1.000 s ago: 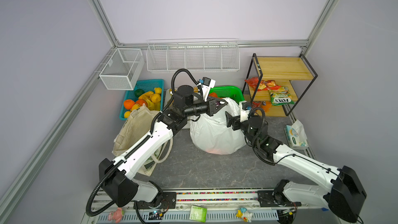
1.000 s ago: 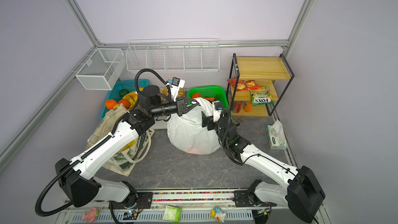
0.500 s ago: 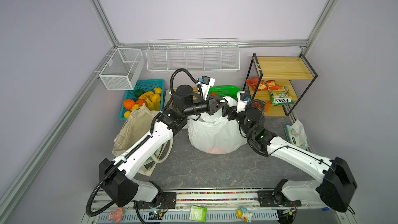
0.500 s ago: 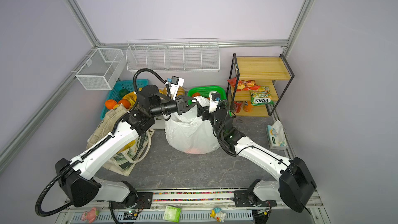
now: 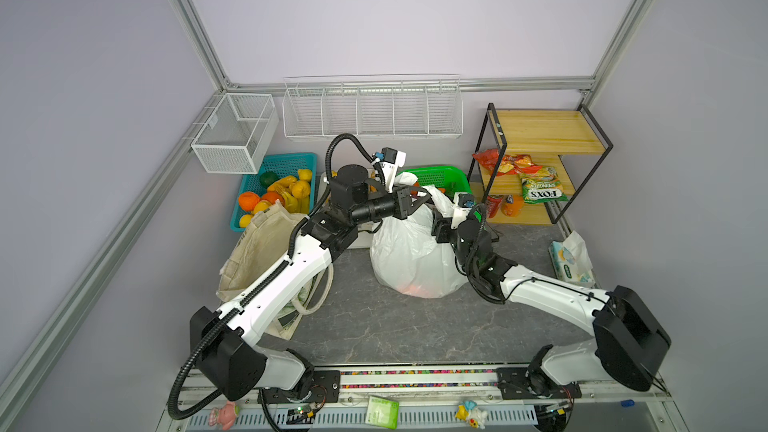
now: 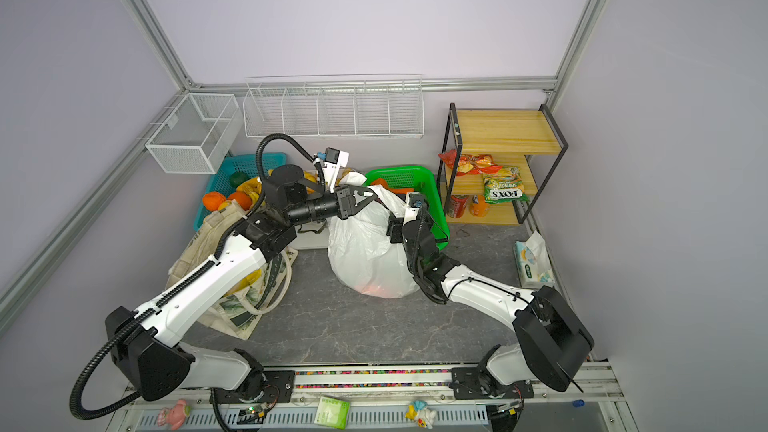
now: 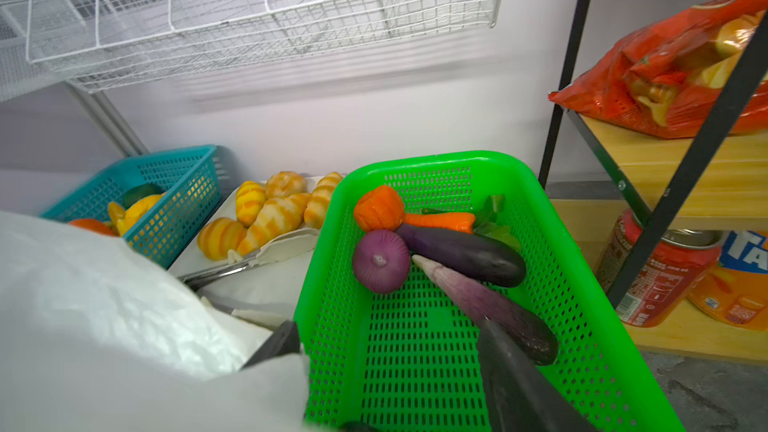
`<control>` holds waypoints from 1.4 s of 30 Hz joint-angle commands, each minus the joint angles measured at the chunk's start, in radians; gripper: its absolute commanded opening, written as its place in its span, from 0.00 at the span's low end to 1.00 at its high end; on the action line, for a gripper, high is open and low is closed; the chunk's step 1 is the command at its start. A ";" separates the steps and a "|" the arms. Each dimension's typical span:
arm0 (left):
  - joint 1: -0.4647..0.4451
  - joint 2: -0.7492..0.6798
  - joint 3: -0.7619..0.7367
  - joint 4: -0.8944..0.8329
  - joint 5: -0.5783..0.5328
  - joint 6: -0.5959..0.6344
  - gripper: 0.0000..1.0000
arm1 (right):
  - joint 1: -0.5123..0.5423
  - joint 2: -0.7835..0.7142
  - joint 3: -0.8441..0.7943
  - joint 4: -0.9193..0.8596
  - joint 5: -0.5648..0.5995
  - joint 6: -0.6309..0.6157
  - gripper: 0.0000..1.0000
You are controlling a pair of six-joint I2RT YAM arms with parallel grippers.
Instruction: Place the mixed food into the grocery bags and tie them
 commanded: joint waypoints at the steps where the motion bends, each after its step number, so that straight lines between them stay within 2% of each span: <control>1: 0.009 -0.037 0.021 0.044 -0.022 0.023 0.00 | -0.005 -0.063 -0.010 -0.060 -0.112 -0.065 0.81; 3: 0.009 -0.035 0.024 0.038 -0.022 0.027 0.00 | -0.011 -0.101 -0.001 -0.083 -0.183 -0.109 0.97; 4: 0.010 -0.035 0.026 0.036 -0.020 0.028 0.00 | -0.016 -0.116 0.005 -0.099 -0.221 -0.130 0.98; 7: 0.011 -0.030 0.030 0.029 -0.012 0.032 0.00 | -0.046 -0.162 0.033 -0.156 -0.410 -0.205 0.90; 11: 0.011 -0.030 0.033 0.028 -0.010 0.035 0.00 | -0.085 -0.198 0.108 -0.282 -0.605 -0.286 0.89; 21: 0.012 -0.023 0.041 0.016 0.005 0.044 0.00 | -0.164 -0.255 0.218 -0.477 -0.840 -0.402 0.89; 24: 0.012 -0.019 0.047 0.009 0.011 0.048 0.00 | -0.191 -0.264 0.257 -0.549 -0.936 -0.456 0.89; 27: 0.012 -0.015 0.053 0.006 0.023 0.048 0.00 | -0.268 -0.264 0.303 -0.633 -1.073 -0.500 0.89; 29: 0.012 -0.014 0.054 0.006 0.028 0.048 0.00 | -0.331 -0.247 0.335 -0.684 -1.195 -0.543 0.89; 33: 0.012 -0.010 0.056 0.012 0.040 0.043 0.00 | -0.403 -0.170 0.397 -0.734 -1.348 -0.590 0.89; 38: 0.012 -0.005 0.059 0.013 0.052 0.042 0.00 | -0.407 -0.041 0.483 -0.727 -1.443 -0.605 0.89; 41: 0.012 -0.001 0.062 0.015 0.056 0.037 0.00 | -0.413 0.030 0.532 -0.702 -1.489 -0.598 0.98; 42: 0.012 -0.002 0.062 0.015 0.058 0.036 0.00 | -0.415 0.051 0.551 -0.698 -1.507 -0.595 0.86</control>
